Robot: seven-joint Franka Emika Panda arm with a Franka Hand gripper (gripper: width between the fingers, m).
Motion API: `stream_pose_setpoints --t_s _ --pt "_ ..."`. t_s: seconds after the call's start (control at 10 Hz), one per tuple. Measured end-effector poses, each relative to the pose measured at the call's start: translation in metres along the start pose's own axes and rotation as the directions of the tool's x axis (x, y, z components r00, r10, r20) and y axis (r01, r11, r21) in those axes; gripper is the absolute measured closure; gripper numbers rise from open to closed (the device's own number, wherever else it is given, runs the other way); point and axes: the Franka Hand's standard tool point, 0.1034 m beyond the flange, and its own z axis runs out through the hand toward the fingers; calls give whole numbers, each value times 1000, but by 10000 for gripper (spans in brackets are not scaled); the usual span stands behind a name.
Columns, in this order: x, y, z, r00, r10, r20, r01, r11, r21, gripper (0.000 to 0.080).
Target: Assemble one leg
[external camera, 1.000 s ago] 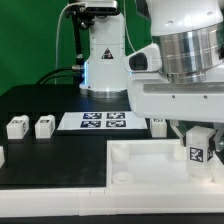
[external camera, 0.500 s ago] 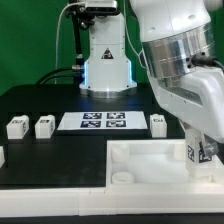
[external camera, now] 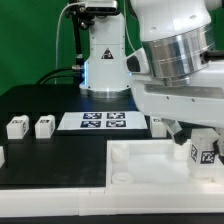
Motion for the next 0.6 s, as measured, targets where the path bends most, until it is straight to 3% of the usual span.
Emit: stream_pose_setpoints --t_s 0.2,0.3,0.4,0.5,0.6 --pt "2 2 1 980 -199 -1 199 980 0 152" --pt "2 3 1 948 -318 1 318 948 -14 152" --pt "5 5 1 845 -534 11 534 844 -53 151" --pt "3 -2 -2 670 -742 23 739 665 -105 151" --pt "0 -5 -1 636 -772 29 769 630 -110 151"
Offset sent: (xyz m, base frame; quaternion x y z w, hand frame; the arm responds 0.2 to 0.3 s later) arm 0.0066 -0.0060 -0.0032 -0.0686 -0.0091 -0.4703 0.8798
